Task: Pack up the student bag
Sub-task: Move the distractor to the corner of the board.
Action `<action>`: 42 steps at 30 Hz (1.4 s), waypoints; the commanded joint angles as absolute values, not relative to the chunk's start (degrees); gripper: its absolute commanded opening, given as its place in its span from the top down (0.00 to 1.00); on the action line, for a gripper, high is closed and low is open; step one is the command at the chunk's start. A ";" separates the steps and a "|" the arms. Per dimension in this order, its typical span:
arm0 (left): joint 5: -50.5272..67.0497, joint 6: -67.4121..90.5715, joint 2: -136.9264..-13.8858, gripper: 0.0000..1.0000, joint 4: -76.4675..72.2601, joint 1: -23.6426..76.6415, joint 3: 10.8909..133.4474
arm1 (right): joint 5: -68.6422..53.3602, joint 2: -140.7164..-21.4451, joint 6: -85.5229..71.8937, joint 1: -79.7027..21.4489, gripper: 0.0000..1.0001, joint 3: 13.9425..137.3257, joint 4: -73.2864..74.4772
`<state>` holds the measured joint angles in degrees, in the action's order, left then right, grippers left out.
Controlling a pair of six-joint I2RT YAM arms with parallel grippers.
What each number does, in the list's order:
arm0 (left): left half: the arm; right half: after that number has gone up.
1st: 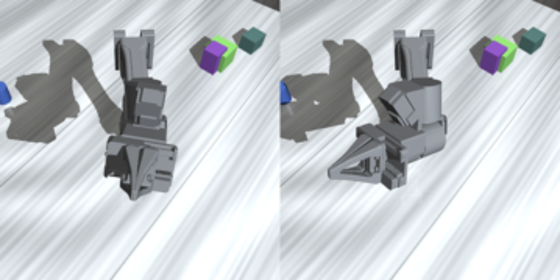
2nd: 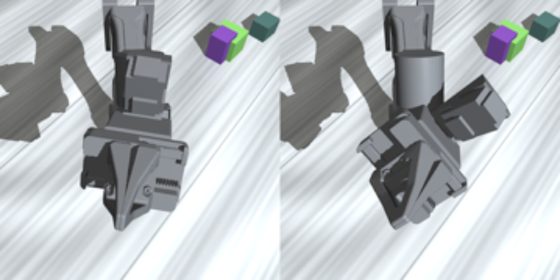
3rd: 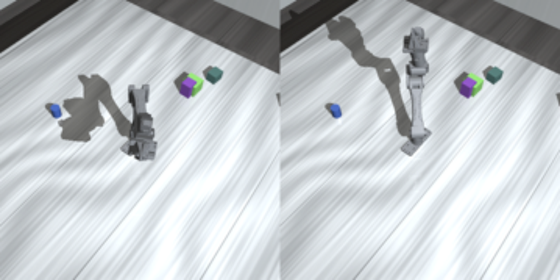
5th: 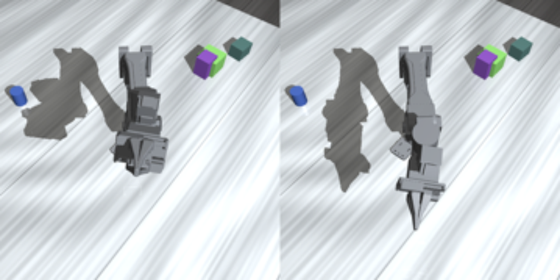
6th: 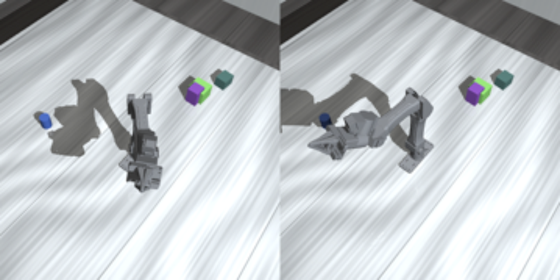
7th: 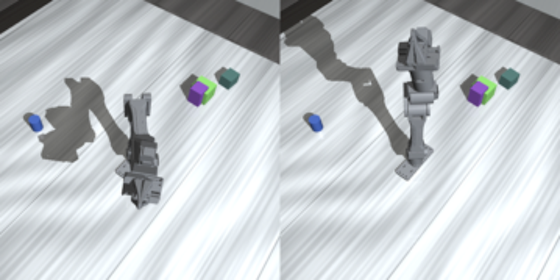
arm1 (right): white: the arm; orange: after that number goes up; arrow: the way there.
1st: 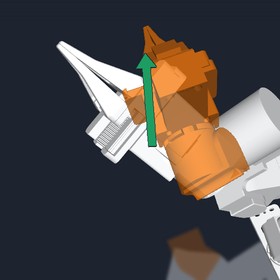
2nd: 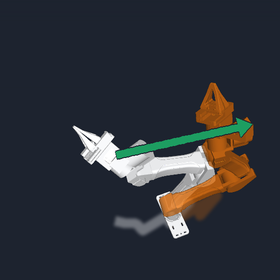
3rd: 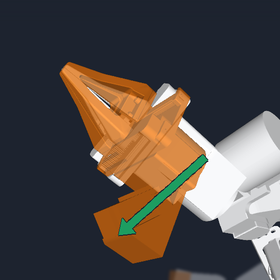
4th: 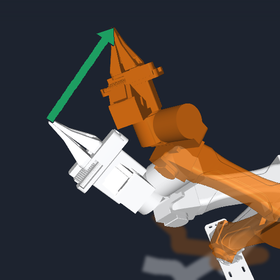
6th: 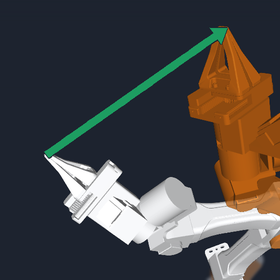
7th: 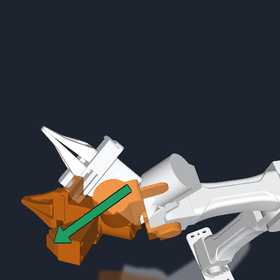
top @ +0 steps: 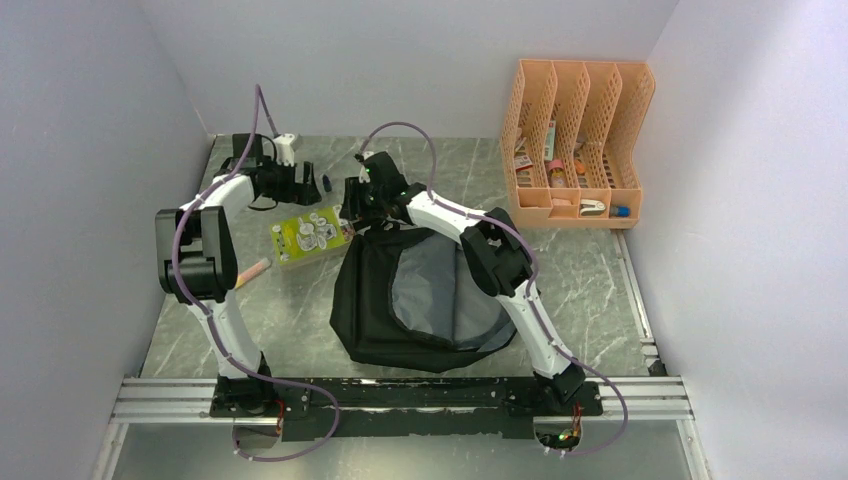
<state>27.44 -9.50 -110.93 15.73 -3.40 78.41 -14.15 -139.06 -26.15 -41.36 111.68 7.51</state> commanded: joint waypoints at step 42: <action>29.35 -16.98 -112.43 0.03 27.17 -0.90 80.81 | -26.23 -140.27 -22.15 -38.33 1.00 93.27 -27.42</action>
